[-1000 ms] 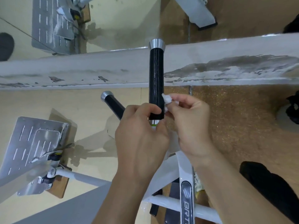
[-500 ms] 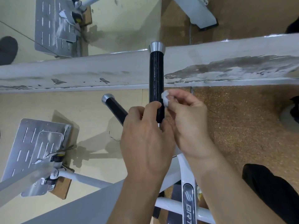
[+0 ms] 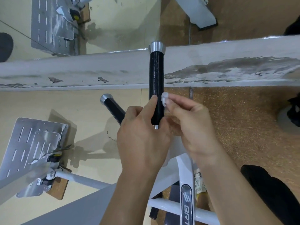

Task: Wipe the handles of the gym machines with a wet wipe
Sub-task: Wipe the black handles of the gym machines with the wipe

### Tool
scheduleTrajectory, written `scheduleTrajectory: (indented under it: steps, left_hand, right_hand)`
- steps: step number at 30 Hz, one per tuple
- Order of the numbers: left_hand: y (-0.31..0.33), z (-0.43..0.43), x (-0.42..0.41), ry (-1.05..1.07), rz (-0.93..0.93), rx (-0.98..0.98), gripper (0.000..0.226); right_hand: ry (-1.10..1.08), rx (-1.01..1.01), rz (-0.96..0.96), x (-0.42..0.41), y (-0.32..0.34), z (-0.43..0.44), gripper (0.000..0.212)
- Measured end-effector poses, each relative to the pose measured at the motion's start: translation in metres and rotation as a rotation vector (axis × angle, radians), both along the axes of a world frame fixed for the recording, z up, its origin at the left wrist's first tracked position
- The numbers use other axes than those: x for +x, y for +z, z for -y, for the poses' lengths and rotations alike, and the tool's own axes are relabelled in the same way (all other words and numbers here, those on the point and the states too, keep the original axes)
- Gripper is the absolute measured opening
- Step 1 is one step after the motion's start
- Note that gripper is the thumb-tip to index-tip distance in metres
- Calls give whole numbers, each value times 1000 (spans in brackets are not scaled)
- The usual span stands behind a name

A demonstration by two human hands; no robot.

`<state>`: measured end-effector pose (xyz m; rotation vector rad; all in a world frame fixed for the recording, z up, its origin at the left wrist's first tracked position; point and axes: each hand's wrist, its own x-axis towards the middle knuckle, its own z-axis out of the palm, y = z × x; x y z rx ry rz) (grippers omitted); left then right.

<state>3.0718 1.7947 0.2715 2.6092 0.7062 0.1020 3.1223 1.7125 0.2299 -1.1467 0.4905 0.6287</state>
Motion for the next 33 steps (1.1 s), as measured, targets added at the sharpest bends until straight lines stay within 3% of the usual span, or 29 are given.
scheduleTrajectory:
  steps: [2, 6, 9, 15, 20, 25, 30, 33]
  left_hand:
    - [0, -1, 1, 0, -17, -5, 49]
    - [0, -2, 2, -1, -41, -69, 50]
    - [-1, -3, 1, 2, -49, -115, 52]
    - [0, -10, 10, -9, -75, -143, 38]
    - [-6, -11, 21, -64, -133, -103, 48]
    - [-10, -1, 24, -24, -99, -112, 51]
    - [-14, 3, 25, 13, -112, -122, 48]
    - [-12, 2, 25, 24, -120, -125, 48]
  right_hand:
    - [66, -18, -28, -9, -1, 7, 14]
    - [-97, -21, 10, 11, -2, -8, 9]
    - [-165, -4, 38, 28, -5, -17, 16]
    - [-37, 111, -34, 3, -3, 1, 13]
    - [-262, 81, 22, 32, -6, -21, 11]
    - [-74, 14, 133, 6, -7, -7, 12]
    - [-161, -199, 242, 46, -5, -29, 9]
    - [-122, -95, 171, 50, -4, -23, 8]
